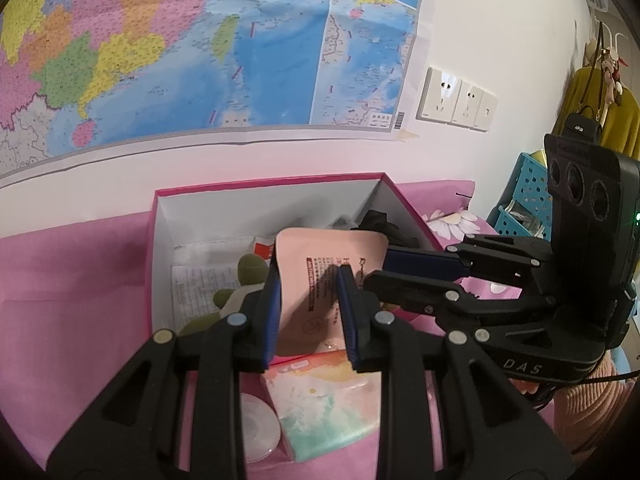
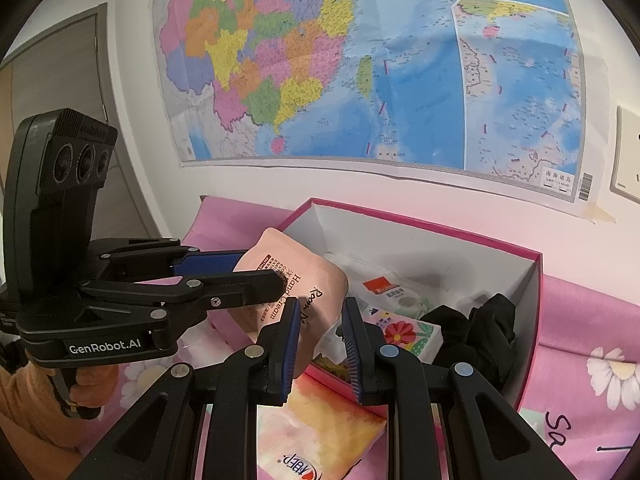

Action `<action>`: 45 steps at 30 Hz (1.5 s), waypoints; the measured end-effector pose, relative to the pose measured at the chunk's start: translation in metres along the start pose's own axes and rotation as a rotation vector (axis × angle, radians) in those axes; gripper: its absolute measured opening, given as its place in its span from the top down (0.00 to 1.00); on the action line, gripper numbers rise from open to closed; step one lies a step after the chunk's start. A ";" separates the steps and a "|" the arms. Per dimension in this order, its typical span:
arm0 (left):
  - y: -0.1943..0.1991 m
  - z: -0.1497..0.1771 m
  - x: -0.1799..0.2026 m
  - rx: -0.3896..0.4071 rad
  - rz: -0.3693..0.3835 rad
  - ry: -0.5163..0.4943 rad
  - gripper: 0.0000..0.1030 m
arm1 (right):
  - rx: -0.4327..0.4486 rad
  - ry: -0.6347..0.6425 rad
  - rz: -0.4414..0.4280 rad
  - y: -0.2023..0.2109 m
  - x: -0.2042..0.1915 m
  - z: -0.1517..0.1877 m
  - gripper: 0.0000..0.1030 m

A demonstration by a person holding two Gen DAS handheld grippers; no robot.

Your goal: Organize soft objects

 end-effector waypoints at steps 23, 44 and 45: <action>-0.006 -0.002 -0.003 -0.010 -0.007 0.007 0.73 | -0.007 -0.005 0.008 -0.004 0.003 0.000 0.79; -0.013 -0.003 -0.007 -0.022 -0.019 0.029 0.73 | -0.019 -0.018 0.009 -0.016 0.007 -0.001 0.79; -0.014 -0.003 -0.007 -0.023 -0.019 0.030 0.73 | -0.020 -0.017 0.011 -0.017 0.007 -0.001 0.79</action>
Point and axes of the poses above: each gripper's, at about its wrist camera, not at the fingertips, and y roughly against the way its jaws point, x to its right, z to its underside, the point moved 10 cm from there along -y, roughly the way its jaws point, and after that the axes turned 11 degrees about z, right-handed, at the moved point
